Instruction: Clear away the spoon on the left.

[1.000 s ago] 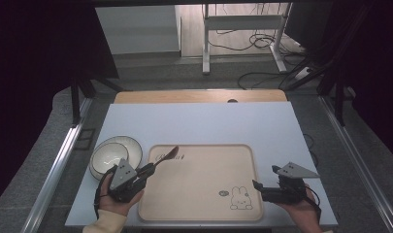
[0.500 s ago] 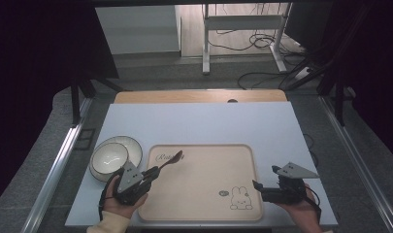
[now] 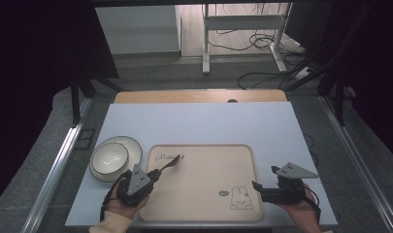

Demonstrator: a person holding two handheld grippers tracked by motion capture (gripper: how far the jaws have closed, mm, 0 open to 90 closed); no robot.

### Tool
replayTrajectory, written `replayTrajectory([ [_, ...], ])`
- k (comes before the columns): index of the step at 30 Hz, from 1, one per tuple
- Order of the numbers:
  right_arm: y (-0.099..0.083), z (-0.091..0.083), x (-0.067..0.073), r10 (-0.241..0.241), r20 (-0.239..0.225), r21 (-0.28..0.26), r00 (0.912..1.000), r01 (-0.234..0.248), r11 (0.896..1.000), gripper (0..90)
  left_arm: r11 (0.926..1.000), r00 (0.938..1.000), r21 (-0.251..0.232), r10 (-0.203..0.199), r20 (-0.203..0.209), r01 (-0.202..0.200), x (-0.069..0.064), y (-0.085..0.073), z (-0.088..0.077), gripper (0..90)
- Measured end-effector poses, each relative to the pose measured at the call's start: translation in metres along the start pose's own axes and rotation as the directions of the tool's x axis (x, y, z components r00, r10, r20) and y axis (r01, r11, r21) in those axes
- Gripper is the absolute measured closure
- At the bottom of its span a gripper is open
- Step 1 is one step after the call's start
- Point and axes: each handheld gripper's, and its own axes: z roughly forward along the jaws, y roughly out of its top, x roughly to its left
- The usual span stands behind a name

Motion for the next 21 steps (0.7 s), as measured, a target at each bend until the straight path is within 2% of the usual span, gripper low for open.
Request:
replayTrajectory([
  [4, 0.0, 0.0, 0.001, -0.002, -0.001, 0.0, 1.0, 0.002, 1.0, 12.5, 0.9987, 0.9989, 0.022, 0.046, -0.007, -0.046, -0.007, 0.0, 0.003, 84.2],
  [11, 0.0, 0.0, 0.0, -0.001, 0.0, 0.003, 1.0, 0.001, 1.0, 12.6, 0.9943, 0.9956, 0.054, 0.093, -0.01, -0.092, -0.012, -0.001, 0.008, 83.5],
  [21, -0.001, 0.001, 0.0, -0.001, -0.001, 0.007, 1.0, 0.001, 1.0, 12.6, 0.9891, 0.9941, 0.101, 0.106, 0.024, -0.108, -0.016, -0.004, 0.015, 81.2],
])
